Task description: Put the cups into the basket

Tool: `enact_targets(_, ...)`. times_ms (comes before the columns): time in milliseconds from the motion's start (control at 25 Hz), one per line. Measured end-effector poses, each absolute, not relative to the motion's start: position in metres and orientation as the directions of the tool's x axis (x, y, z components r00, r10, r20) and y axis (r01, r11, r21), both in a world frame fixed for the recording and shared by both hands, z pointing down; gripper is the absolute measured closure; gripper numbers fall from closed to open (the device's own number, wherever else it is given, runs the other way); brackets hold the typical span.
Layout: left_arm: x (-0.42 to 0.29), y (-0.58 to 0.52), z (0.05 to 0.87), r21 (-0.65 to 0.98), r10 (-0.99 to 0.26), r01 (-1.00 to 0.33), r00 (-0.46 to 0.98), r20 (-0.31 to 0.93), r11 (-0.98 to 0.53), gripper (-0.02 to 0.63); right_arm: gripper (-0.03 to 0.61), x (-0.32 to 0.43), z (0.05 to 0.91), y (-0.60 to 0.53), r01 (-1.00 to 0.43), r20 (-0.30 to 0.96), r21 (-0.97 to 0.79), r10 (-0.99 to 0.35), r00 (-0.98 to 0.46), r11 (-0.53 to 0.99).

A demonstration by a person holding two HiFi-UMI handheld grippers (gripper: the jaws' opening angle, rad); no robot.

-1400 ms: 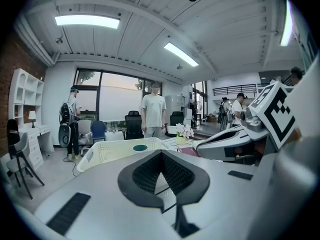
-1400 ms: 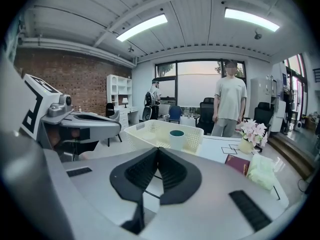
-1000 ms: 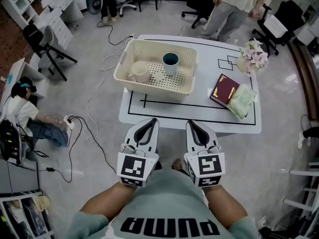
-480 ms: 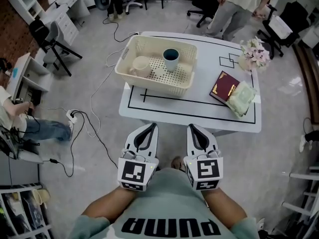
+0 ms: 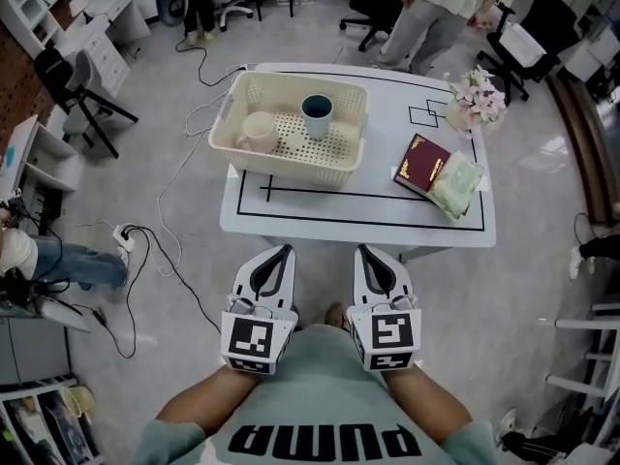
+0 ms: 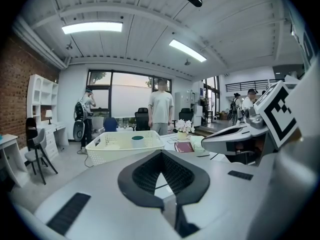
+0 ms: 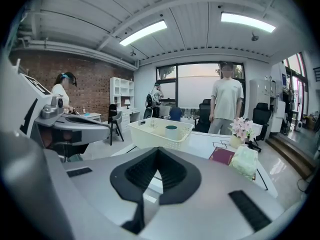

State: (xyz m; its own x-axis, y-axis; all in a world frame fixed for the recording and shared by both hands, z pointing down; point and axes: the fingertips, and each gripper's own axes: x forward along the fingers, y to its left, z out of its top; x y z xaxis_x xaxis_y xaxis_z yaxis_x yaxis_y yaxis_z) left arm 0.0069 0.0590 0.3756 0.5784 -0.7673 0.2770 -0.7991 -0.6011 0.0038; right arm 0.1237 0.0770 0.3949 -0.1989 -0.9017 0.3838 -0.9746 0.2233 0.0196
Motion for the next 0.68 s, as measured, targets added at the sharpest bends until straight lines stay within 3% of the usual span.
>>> enact_targets(680,-0.015,0.062,0.377,0.023,-0.749,-0.782,0.606,0.267,-0.623,0.607,0.568,0.096,0.392,0.085,-0.978,0.383,0.021,-0.905,-0.183,0.207)
